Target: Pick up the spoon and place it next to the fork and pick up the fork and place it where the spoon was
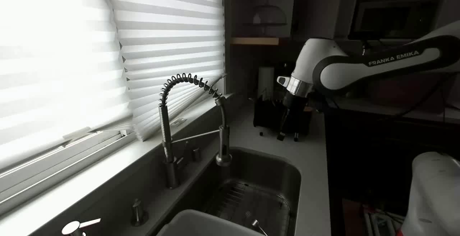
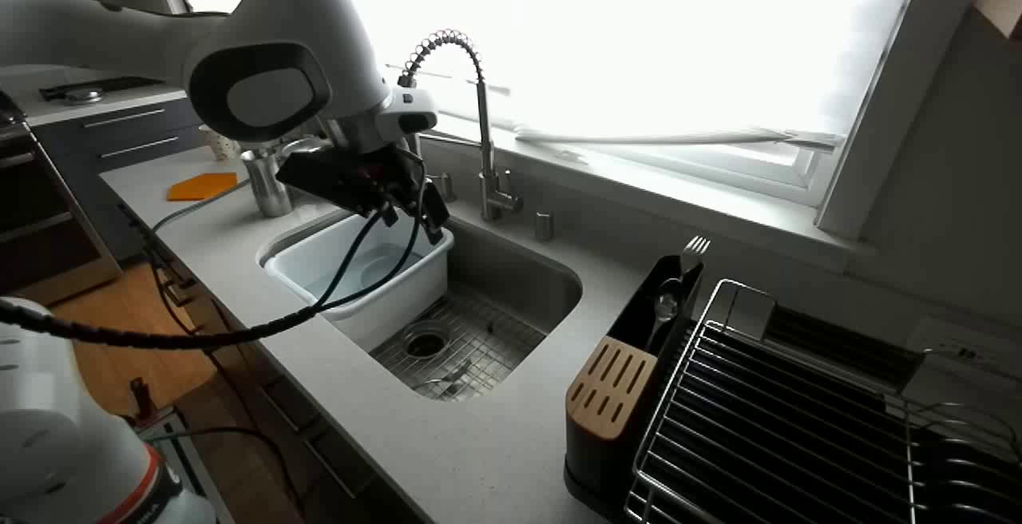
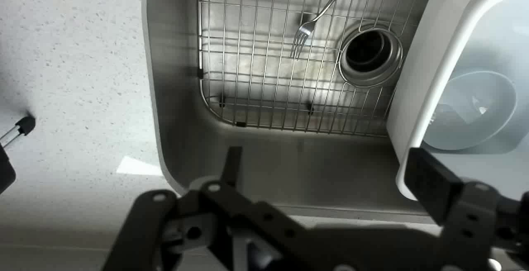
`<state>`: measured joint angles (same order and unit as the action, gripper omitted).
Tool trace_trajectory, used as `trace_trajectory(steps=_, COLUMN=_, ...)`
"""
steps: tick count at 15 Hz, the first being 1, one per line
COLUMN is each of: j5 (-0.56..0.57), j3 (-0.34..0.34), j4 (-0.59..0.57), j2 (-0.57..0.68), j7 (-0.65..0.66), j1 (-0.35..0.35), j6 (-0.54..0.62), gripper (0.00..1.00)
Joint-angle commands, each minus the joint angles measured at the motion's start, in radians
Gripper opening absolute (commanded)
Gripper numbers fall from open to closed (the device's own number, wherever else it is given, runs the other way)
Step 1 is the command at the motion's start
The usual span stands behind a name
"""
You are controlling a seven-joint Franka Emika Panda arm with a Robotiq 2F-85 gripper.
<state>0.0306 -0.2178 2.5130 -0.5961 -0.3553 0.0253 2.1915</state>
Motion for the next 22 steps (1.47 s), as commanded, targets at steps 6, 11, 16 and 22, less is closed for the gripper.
trace_trajectory(steps=6, j5=-0.013, j3=0.010, j4=-0.018, j2=0.022, j7=0.027, j1=0.012, j6=0.027, gripper=1.00)
trace_trajectory(steps=11, j5=-0.002, j3=0.013, j4=-0.157, j2=0.175, j7=0.238, j1=0.098, j6=0.161, gripper=1.00)
trace_trajectory(steps=16, j5=0.012, j3=0.018, j4=-0.298, j2=0.328, j7=0.427, j1=0.192, j6=0.242, gripper=1.00)
trace_trajectory(steps=22, j5=0.055, j3=0.009, j4=-0.425, j2=0.447, j7=0.698, j1=0.279, j6=0.246, gripper=1.00)
